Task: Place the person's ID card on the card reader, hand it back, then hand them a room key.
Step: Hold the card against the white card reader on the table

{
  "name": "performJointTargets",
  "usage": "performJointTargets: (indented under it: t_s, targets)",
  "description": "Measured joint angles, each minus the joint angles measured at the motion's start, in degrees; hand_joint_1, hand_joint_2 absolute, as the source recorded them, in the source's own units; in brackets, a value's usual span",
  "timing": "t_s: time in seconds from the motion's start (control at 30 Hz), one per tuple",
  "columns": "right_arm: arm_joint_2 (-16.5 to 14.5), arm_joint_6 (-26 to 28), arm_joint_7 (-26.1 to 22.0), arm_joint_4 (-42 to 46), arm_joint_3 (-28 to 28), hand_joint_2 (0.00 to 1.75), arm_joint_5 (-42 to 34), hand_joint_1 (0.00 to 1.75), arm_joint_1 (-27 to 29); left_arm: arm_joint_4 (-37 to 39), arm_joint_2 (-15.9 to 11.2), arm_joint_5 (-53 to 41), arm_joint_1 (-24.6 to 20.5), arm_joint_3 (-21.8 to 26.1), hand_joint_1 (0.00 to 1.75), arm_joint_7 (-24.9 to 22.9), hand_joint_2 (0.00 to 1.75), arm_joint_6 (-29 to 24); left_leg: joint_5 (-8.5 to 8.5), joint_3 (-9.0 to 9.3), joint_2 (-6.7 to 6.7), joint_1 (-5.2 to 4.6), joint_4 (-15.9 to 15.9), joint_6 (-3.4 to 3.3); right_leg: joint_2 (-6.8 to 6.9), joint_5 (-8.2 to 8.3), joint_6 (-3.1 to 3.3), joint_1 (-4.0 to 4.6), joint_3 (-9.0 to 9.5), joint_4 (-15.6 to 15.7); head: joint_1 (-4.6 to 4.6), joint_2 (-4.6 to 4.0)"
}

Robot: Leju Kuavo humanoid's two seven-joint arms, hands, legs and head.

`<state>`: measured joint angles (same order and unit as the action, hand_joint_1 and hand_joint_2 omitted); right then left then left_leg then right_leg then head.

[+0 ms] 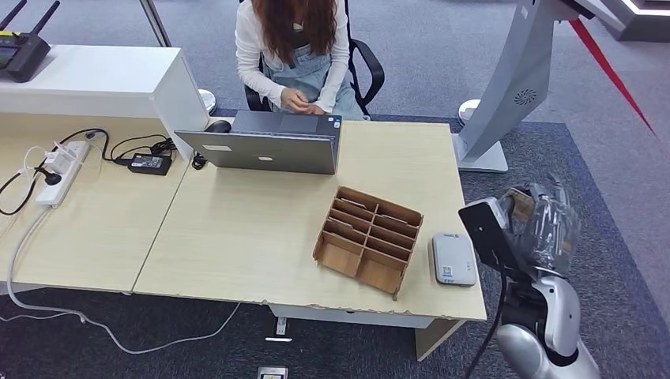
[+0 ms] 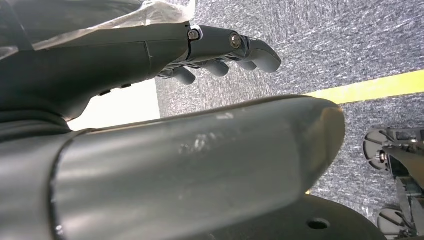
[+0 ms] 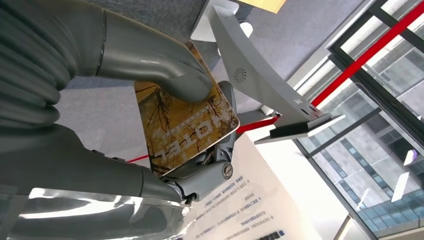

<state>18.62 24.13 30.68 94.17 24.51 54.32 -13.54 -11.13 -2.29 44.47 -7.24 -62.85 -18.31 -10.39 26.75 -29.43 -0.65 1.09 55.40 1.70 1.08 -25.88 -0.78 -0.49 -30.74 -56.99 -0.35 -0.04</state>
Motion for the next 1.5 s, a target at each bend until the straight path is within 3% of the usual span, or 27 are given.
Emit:
performJointTargets:
  t_s: [0.3, 0.5, 0.7, 0.9, 1.5]
  targets:
    - [-0.7, 3.3, -5.9, -2.3, -0.7, 1.75, -4.8, 1.75, 4.8, 0.0, 0.3, 0.6, -0.1, 0.1, 0.0, -0.5, 0.0, -0.6, 0.01, -0.06, 0.02, 0.0, 0.0, -0.01, 0.0, -0.03, -0.03, 0.0, -0.01, 0.0, 0.0, 0.0]
    - [-4.4, 7.2, -6.5, -5.6, -0.2, 1.75, -7.4, 1.75, 7.3, 0.0, 0.3, 0.9, -0.2, 0.1, 0.0, -0.6, 0.0, -0.6, 0.01, -0.09, 0.0, 0.01, -0.1, 0.0, 0.0, -0.03, -0.03, 0.01, 0.0, 0.0, 0.0, 0.0]
    - [-10.3, 11.2, -7.3, -11.2, 2.6, 1.75, -11.4, 1.75, 4.5, 0.0, 0.3, 1.1, -0.3, 0.6, 0.0, -0.2, 0.0, -0.6, -0.03, -0.06, 0.0, 0.03, -0.1, 0.02, 0.01, -0.02, -0.02, 0.04, 0.0, 0.0, 0.0, 0.0]
    - [-14.1, 12.0, -9.2, -17.1, 5.2, 1.75, -14.0, 1.75, 2.7, 0.0, 0.3, 1.2, -0.3, 1.1, 0.0, -0.1, 0.0, -0.8, -0.02, -0.08, 0.02, 0.02, -0.1, 0.02, 0.01, -0.02, -0.02, 0.04, -0.01, 0.0, 0.0, 0.0]
    - [-17.7, 9.6, -10.3, -24.2, 8.3, 1.75, -16.0, 1.75, 0.3, 0.0, 0.2, 1.2, -0.3, 1.3, 0.0, 0.2, 0.0, -1.0, -0.01, -0.07, 0.03, 0.02, -0.1, 0.01, 0.01, -0.03, -0.03, 0.04, -0.01, 0.0, 0.0, 0.0]
